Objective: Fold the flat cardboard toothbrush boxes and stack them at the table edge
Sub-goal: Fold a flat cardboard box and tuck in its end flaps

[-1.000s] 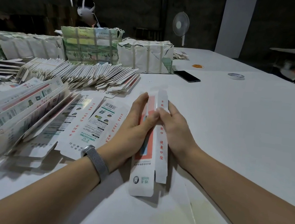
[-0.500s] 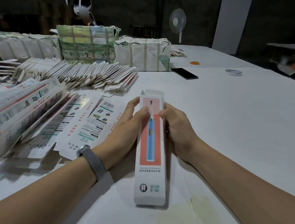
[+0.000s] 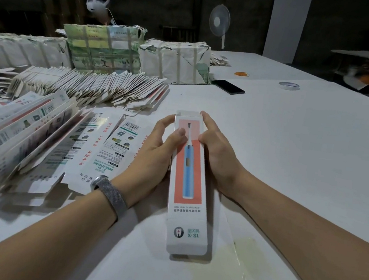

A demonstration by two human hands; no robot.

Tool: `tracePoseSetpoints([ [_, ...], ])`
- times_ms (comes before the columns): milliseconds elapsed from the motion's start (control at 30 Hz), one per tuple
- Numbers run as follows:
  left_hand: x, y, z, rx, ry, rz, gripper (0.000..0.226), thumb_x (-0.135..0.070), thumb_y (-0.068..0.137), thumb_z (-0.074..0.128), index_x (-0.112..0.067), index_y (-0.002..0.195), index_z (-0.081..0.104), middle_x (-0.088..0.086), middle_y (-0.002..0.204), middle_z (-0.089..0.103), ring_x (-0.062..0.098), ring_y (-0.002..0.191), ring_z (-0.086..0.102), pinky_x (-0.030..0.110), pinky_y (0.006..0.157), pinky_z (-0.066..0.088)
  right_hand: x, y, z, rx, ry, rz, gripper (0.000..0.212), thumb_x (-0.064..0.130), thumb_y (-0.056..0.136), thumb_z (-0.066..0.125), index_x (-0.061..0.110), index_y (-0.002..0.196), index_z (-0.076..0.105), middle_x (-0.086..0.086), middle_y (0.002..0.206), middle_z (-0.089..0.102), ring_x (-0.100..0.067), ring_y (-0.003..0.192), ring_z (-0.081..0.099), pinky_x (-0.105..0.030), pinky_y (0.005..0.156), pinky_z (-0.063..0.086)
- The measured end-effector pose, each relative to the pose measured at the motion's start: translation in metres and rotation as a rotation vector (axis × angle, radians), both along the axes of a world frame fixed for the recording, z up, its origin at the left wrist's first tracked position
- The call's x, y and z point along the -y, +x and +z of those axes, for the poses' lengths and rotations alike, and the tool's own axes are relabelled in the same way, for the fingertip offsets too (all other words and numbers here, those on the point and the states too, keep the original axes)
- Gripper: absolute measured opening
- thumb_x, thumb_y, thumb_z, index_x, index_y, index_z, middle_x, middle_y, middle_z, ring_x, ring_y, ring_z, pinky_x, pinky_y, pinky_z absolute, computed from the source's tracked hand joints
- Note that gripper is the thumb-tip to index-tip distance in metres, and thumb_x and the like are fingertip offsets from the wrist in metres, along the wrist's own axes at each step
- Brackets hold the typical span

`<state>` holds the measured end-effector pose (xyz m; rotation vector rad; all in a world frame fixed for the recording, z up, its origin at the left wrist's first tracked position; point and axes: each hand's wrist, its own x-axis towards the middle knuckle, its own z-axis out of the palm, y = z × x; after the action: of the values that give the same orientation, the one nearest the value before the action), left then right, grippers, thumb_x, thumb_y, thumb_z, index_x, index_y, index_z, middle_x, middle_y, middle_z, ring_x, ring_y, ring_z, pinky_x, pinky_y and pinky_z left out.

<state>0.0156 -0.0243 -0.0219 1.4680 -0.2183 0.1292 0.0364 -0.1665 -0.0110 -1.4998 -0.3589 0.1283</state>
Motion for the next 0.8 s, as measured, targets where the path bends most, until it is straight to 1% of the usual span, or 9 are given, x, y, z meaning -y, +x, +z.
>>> tracePoseSetpoints([
  [100, 0.0008, -0.0016, 0.001, 0.013, 0.001, 0.0, 0.023, -0.034, 0.102, 0.056, -0.033, 0.125, 0.052, -0.003, 0.086, 0.077, 0.014, 0.071, 0.073, 0.025, 0.062, 0.058, -0.0003, -0.0001, 0.0001, -0.015, 0.031, -0.011, 0.049, 0.026, 0.098, 0.04, 0.028, 0.146, 0.034, -0.011, 0.112, 0.069, -0.024, 0.087, 0.068, -0.048, 0.092, 0.057],
  [167, -0.0003, -0.0028, 0.0017, 0.005, 0.01, 0.003, 0.019, -0.028, 0.105, 0.051, -0.03, 0.124, 0.052, -0.002, 0.083, 0.077, 0.014, 0.068, 0.072, 0.025, 0.061, 0.058, -0.0001, -0.0005, 0.0004, -0.029, 0.033, -0.005, 0.051, 0.031, 0.089, 0.042, 0.027, 0.14, 0.039, -0.011, 0.105, 0.07, -0.022, 0.083, 0.069, -0.044, 0.086, 0.058],
  [233, -0.0004, -0.0038, 0.0034, -0.004, 0.022, -0.005, 0.019, -0.027, 0.103, 0.051, -0.027, 0.123, 0.051, 0.0, 0.082, 0.076, 0.015, 0.066, 0.072, 0.026, 0.059, 0.058, 0.0014, -0.0014, 0.0006, -0.037, 0.036, 0.017, 0.045, 0.031, 0.086, 0.042, 0.022, 0.13, 0.047, -0.009, 0.094, 0.07, -0.02, 0.077, 0.07, -0.039, 0.078, 0.06],
  [333, -0.0009, -0.005, 0.0043, -0.014, 0.032, -0.011, 0.021, -0.028, 0.102, 0.052, -0.023, 0.123, 0.049, 0.002, 0.082, 0.077, 0.017, 0.066, 0.072, 0.03, 0.059, 0.06, 0.0035, -0.0024, 0.0016, -0.037, 0.026, 0.031, 0.024, 0.018, 0.102, 0.037, 0.016, 0.121, 0.052, -0.008, 0.088, 0.069, -0.019, 0.071, 0.07, -0.032, 0.071, 0.059],
  [500, -0.0013, -0.0048, 0.0032, -0.005, 0.054, -0.019, 0.021, -0.028, 0.104, 0.051, -0.022, 0.124, 0.049, 0.003, 0.081, 0.076, 0.017, 0.064, 0.072, 0.03, 0.058, 0.059, 0.0038, -0.0038, 0.005, -0.032, 0.008, 0.009, 0.02, 0.016, 0.104, 0.035, 0.016, 0.112, 0.054, -0.008, 0.084, 0.068, -0.018, 0.069, 0.07, -0.029, 0.069, 0.06],
  [567, -0.0028, -0.0043, 0.002, 0.0, 0.054, -0.027, 0.021, -0.029, 0.104, 0.053, -0.021, 0.123, 0.049, 0.003, 0.082, 0.076, 0.016, 0.064, 0.071, 0.027, 0.056, 0.057, 0.0023, -0.0057, 0.0058, -0.025, -0.014, -0.021, 0.021, 0.015, 0.103, 0.035, 0.011, 0.108, 0.055, -0.011, 0.086, 0.067, -0.02, 0.071, 0.068, -0.033, 0.073, 0.058],
  [633, -0.0016, -0.0041, 0.0012, -0.004, 0.049, -0.042, 0.025, -0.033, 0.101, 0.057, -0.023, 0.123, 0.05, 0.005, 0.086, 0.077, 0.018, 0.067, 0.072, 0.028, 0.058, 0.058, 0.0022, -0.0058, 0.0058, -0.012, -0.059, -0.079, 0.023, 0.016, 0.104, 0.035, 0.002, 0.107, 0.053, -0.02, 0.092, 0.065, -0.025, 0.075, 0.065, -0.04, 0.079, 0.058],
  [700, -0.0011, -0.0041, 0.0006, 0.0, 0.057, -0.047, 0.03, -0.036, 0.097, 0.06, -0.024, 0.122, 0.051, 0.006, 0.088, 0.077, 0.019, 0.069, 0.072, 0.031, 0.06, 0.059, 0.0013, -0.0059, 0.007, -0.011, -0.09, -0.118, 0.026, 0.018, 0.104, 0.037, -0.003, 0.109, 0.052, -0.023, 0.096, 0.065, -0.027, 0.076, 0.065, -0.042, 0.08, 0.058],
  [800, -0.0003, -0.0046, 0.0018, 0.001, 0.083, -0.048, 0.037, -0.042, 0.088, 0.058, -0.025, 0.12, 0.052, 0.008, 0.088, 0.077, 0.023, 0.073, 0.072, 0.041, 0.071, 0.059, 0.0023, -0.0057, 0.0078, -0.012, -0.076, -0.134, 0.021, 0.019, 0.103, 0.039, 0.006, 0.095, 0.054, -0.016, 0.088, 0.065, -0.023, 0.072, 0.067, -0.037, 0.076, 0.059],
])
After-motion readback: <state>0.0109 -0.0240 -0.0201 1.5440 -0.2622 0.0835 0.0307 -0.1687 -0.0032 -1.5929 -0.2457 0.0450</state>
